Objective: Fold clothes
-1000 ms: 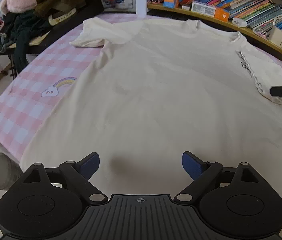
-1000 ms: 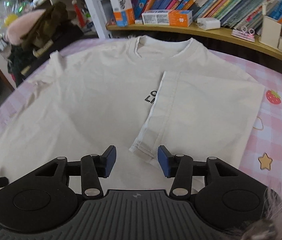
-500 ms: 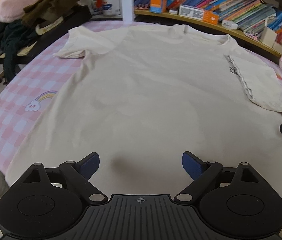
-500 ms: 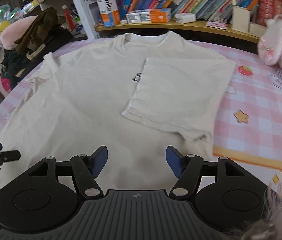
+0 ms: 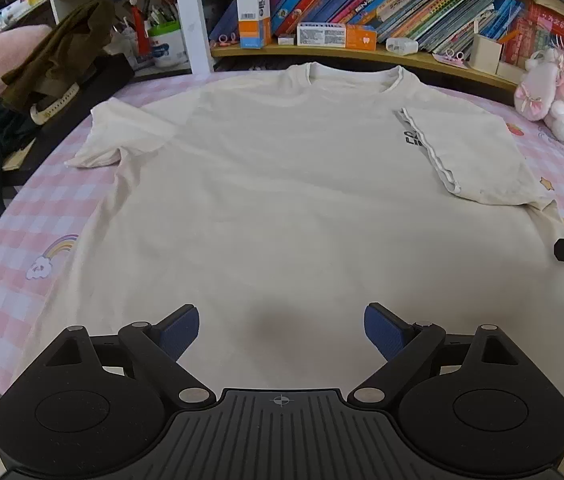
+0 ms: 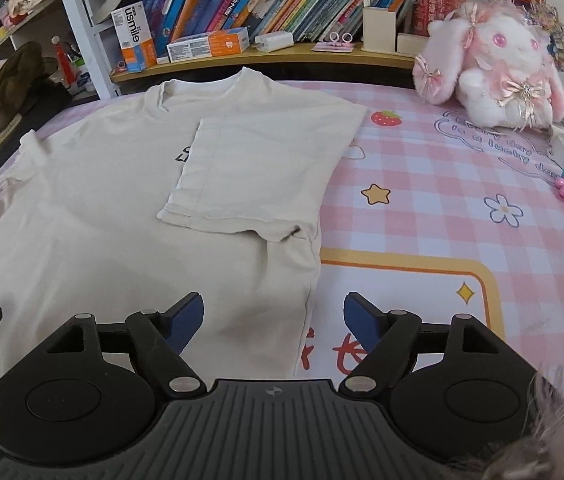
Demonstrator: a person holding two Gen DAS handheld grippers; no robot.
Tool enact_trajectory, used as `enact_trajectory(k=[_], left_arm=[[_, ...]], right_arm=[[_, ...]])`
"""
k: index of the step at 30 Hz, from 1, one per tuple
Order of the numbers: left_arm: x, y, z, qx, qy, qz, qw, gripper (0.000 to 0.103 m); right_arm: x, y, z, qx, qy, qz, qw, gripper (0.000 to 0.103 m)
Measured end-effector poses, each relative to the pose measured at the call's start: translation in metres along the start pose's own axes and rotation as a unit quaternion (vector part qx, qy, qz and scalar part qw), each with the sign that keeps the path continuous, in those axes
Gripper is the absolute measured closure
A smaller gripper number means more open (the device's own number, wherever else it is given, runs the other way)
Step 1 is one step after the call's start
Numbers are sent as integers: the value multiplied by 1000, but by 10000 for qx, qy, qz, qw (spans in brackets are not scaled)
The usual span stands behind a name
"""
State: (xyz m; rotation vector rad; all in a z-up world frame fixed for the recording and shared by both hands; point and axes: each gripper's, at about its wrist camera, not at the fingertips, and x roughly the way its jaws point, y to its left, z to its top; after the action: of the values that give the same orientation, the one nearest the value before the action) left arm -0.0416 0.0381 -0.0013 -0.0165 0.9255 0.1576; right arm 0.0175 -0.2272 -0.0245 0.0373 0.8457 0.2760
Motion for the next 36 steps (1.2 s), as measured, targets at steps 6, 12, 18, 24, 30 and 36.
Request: enact_trajectory(k=[6, 12, 18, 24, 30, 36], left_arm=[[6, 11, 3, -44, -17, -141, 9999, 11], [19, 31, 4, 192, -56, -504, 9985, 11], [32, 73, 15, 344, -147, -857, 9956, 11], [52, 125, 26, 279, -70, -1040, 9942, 11], [61, 161, 34, 473, -177, -1241, 9910, 11], [69, 186, 41, 476, -219, -1346, 9895, 11]], right_arm=[[-3, 11, -5, -78, -11, -134, 9999, 22], [-4, 27, -10, 64, -16, -540, 9985, 20], [-5, 65, -15, 420, -2, -1074, 9933, 18], [3, 121, -23, 477, 41, -1259, 9909, 15], [13, 163, -27, 514, 79, -1458, 9879, 14], [23, 205, -32, 551, 118, -1657, 9846, 13]])
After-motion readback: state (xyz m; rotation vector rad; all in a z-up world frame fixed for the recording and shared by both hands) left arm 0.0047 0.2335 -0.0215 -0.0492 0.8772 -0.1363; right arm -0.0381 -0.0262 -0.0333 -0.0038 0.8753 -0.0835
